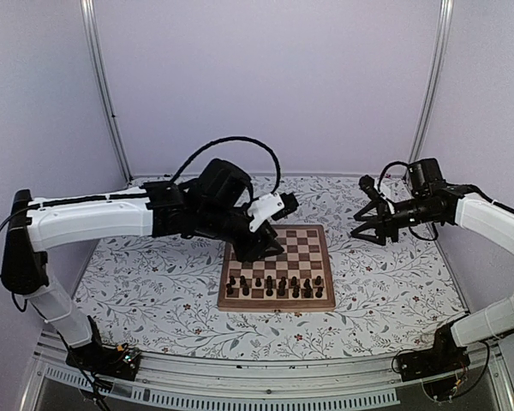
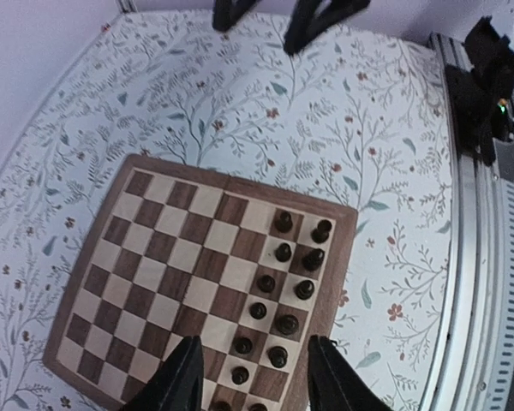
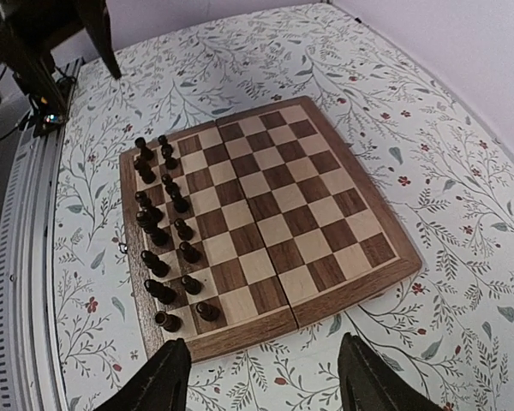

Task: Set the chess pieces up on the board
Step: Adjust the chess piece on the chessboard, then pick up the chess piece from the chessboard.

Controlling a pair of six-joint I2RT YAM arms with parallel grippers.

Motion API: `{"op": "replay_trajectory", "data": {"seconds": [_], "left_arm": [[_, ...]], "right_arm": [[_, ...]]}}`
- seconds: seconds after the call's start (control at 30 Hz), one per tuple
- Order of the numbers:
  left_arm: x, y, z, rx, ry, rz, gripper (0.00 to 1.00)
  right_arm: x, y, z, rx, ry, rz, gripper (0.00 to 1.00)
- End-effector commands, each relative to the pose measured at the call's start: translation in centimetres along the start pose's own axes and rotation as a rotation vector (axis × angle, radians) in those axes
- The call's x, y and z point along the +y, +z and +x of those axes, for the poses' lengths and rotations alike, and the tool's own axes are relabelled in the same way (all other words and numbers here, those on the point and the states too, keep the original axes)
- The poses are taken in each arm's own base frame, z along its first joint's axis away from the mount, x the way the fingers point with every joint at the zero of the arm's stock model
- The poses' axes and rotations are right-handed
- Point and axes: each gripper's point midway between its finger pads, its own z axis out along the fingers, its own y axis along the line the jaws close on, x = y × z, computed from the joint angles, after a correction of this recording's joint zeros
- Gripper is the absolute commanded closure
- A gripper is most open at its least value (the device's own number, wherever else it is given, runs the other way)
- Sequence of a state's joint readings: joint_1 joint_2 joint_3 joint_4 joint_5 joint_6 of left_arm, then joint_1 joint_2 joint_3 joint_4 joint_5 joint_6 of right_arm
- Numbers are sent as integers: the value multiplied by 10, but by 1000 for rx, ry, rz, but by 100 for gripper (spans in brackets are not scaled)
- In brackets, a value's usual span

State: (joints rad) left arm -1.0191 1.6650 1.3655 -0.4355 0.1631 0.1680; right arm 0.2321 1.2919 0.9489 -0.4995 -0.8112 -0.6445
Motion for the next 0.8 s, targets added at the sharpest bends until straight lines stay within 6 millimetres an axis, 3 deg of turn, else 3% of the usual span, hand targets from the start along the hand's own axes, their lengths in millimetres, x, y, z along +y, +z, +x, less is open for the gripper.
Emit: {"op": "replay_trajectory", "data": {"seconds": [0.0,0.13,0.3,0.5,0.77], "left_arm": [[37,-34,-24,-198,-35,-225,55],[73,-64,-16,-276,-133,-400,48],[93,-83,-10,-278,-176,-541,42],[97,-90,-11,-291,-208,-561,40],[99,-92,-10,-291,-208,-577,40]], "right_arm": [[22,30,15,230,-128,-30,41],[41,57,21,347,-213,-85,46],[63,84,34,450,-280,-144,48],[79,108,57,545,-310,-192,50],[95,121,67,580,-328,-255,51]]}}
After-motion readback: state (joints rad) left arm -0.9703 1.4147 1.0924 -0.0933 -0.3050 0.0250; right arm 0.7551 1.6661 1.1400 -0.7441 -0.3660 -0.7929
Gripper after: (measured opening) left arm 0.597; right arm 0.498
